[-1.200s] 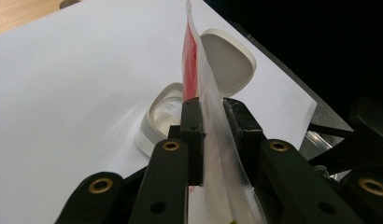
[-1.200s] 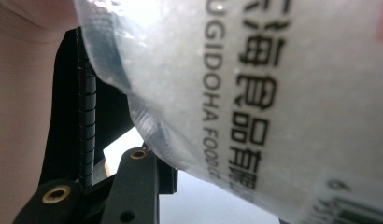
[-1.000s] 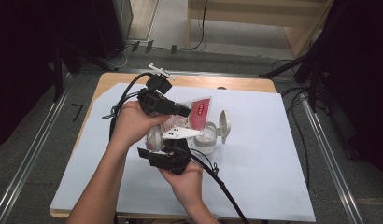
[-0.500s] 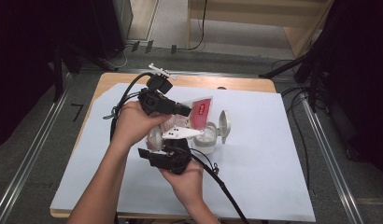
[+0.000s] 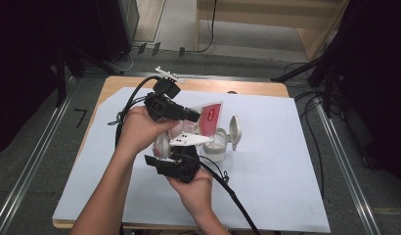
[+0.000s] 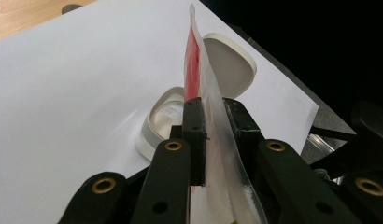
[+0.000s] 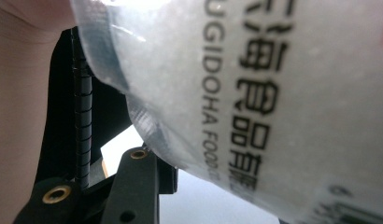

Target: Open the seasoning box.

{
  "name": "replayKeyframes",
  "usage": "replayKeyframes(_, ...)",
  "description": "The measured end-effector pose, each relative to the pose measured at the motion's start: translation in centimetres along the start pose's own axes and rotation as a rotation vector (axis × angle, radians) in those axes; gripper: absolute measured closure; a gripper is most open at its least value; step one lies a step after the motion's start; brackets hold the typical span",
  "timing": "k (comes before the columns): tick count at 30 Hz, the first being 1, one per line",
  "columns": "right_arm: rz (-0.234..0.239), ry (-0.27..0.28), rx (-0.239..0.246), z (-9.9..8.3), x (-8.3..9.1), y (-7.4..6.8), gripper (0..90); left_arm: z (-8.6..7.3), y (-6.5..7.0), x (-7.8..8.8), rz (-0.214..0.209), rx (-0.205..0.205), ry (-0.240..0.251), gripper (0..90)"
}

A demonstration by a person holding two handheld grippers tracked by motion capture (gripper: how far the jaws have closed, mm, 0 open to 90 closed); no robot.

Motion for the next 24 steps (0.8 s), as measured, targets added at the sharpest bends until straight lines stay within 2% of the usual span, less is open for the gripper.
replayKeyframes(24,0.004,-0.006,0.003,-0.02,0.08,0.06,62.5,-0.03,-0.28,-0.03,-0.002,0.014,0.006,81.3)
Point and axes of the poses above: each handheld gripper's, and its own axes: x roughly backward along the jaws, z roughly out of its top, y roughly to its right, the point moved 4 cm from there along -x, roughly forward along the jaws, and after that the axes turned 1 degree about y, right-handed, at the moved point
